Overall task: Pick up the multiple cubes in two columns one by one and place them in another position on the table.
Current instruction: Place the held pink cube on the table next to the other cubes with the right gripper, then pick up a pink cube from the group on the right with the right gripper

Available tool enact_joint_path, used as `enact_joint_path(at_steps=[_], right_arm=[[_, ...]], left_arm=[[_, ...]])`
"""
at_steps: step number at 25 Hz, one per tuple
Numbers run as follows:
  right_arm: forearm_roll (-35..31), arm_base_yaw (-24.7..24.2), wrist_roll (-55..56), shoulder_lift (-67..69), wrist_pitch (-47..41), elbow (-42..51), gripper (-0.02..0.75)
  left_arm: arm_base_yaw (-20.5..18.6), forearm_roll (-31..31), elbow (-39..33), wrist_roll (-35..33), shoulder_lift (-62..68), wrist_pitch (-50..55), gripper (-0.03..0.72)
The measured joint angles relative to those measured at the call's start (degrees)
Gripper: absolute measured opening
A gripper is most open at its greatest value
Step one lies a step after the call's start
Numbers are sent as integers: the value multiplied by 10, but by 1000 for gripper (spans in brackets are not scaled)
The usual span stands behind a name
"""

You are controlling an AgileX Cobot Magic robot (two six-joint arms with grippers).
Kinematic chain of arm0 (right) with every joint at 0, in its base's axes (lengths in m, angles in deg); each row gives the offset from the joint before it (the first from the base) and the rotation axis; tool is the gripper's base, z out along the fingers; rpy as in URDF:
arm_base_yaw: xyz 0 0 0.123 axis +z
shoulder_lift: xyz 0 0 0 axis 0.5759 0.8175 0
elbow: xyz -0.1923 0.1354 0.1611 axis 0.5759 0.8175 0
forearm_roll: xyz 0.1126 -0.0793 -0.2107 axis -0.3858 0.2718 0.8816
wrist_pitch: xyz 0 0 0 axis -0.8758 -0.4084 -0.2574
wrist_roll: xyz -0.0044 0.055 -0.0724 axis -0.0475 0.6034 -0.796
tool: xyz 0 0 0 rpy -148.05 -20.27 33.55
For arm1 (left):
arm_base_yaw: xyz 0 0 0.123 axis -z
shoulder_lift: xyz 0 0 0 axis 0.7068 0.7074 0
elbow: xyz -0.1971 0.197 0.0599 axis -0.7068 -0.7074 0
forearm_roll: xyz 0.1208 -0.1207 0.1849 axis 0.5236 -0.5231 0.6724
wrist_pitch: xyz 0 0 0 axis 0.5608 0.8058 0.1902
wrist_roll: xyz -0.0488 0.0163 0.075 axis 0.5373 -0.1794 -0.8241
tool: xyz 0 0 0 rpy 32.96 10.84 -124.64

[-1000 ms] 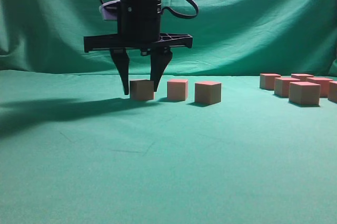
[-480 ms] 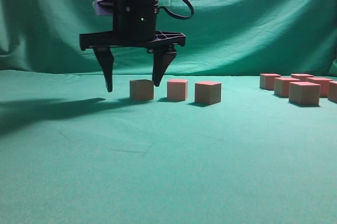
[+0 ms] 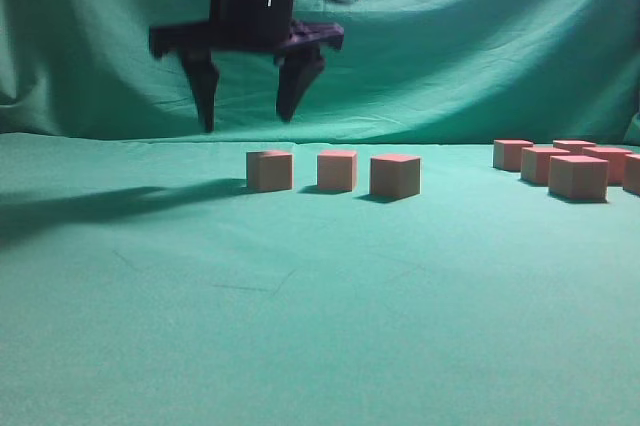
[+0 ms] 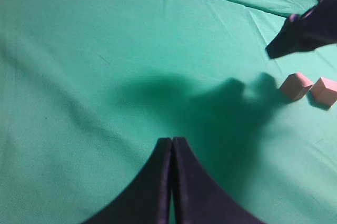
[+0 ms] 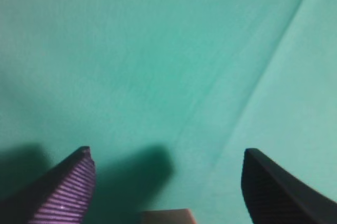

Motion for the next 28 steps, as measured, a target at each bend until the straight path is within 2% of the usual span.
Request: enact_joint_path(at_steps=[3,9,15,18,22,28], right_arm=[[21,0,-1,-42,-22,0,568],[69,0,-2,-150,-143,0,568],[77,-5,-24,-254,-162,11,568],[74,-24,-29,-314,-162,50,568],[74,-83,-27,-397,-162,163,568],[54,-214,-2,-475,-162,355,568]], left_arm=[[0,0,0,0,0,0,0],[0,0,0,0,0,0,0],[0,0,0,0,0,0,0],[0,0,0,0,0,0,0],[0,0,0,0,0,0,0],[0,0,0,0,0,0,0]])
